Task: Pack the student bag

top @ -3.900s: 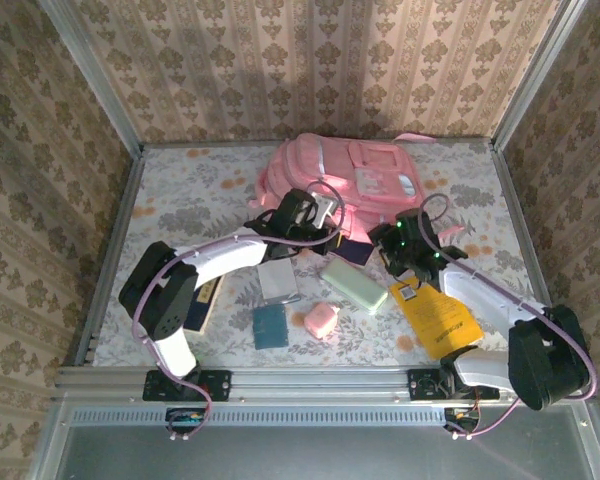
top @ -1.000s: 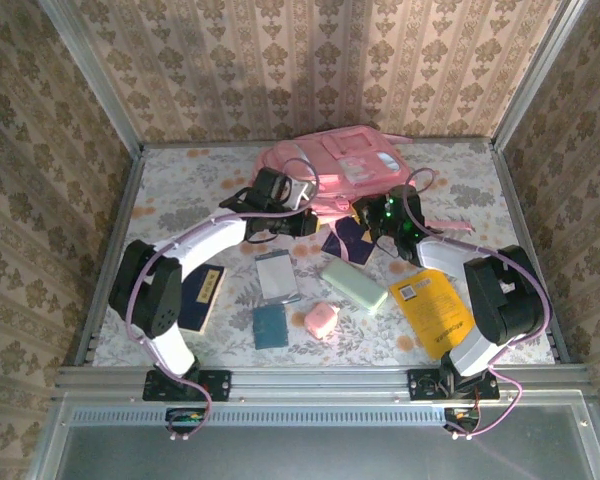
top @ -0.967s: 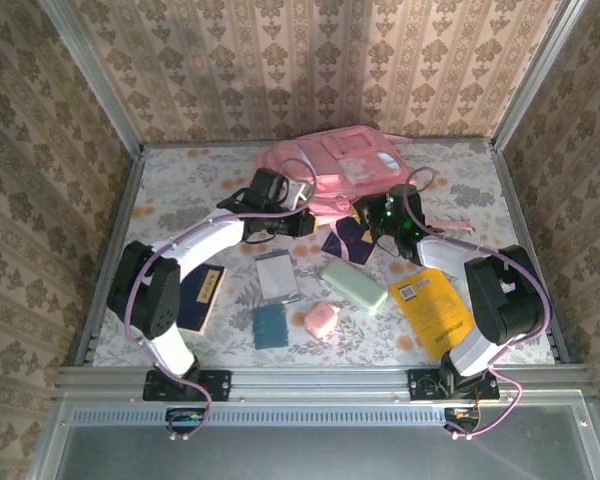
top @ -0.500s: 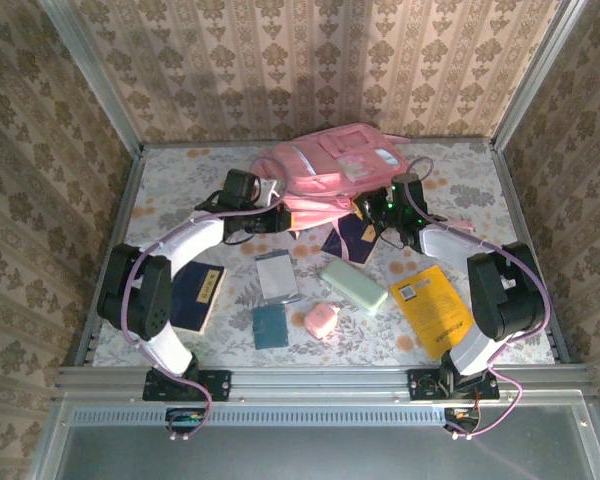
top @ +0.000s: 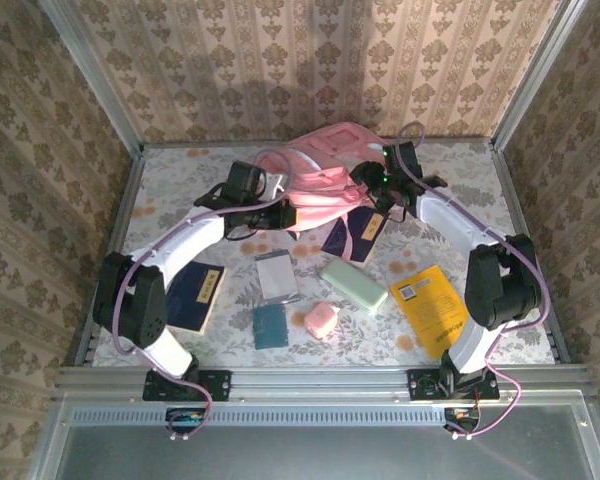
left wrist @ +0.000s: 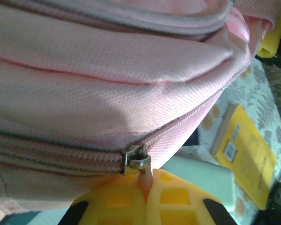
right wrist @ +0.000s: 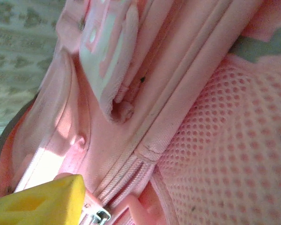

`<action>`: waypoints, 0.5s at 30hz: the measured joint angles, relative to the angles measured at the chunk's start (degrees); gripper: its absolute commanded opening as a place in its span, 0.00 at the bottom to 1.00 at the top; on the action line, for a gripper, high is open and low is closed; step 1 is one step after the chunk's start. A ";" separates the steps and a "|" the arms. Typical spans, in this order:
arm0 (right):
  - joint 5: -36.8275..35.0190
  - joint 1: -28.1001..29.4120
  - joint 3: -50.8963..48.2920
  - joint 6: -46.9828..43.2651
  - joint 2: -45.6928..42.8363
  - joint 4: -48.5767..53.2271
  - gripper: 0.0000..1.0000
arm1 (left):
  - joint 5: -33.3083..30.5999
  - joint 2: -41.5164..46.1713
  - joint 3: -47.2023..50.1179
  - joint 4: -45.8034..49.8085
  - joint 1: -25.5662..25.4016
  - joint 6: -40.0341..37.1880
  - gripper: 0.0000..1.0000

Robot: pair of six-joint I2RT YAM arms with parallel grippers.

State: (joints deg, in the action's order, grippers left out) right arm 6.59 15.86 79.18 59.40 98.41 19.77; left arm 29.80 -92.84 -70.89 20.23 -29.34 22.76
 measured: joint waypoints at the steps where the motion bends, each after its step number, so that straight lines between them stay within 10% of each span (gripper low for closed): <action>1: -2.69 0.35 1.40 -1.01 -0.61 3.13 0.71 | 0.26 -0.11 -1.01 0.63 -0.57 0.31 0.00; 15: 5.40 2.86 -6.75 -1.99 -16.33 3.72 0.70 | -0.26 -5.70 -7.32 7.52 -5.92 0.98 0.00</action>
State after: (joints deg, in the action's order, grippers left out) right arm 11.99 18.72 72.42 57.41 82.08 23.49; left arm 29.54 -98.54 -78.22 27.75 -35.27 23.75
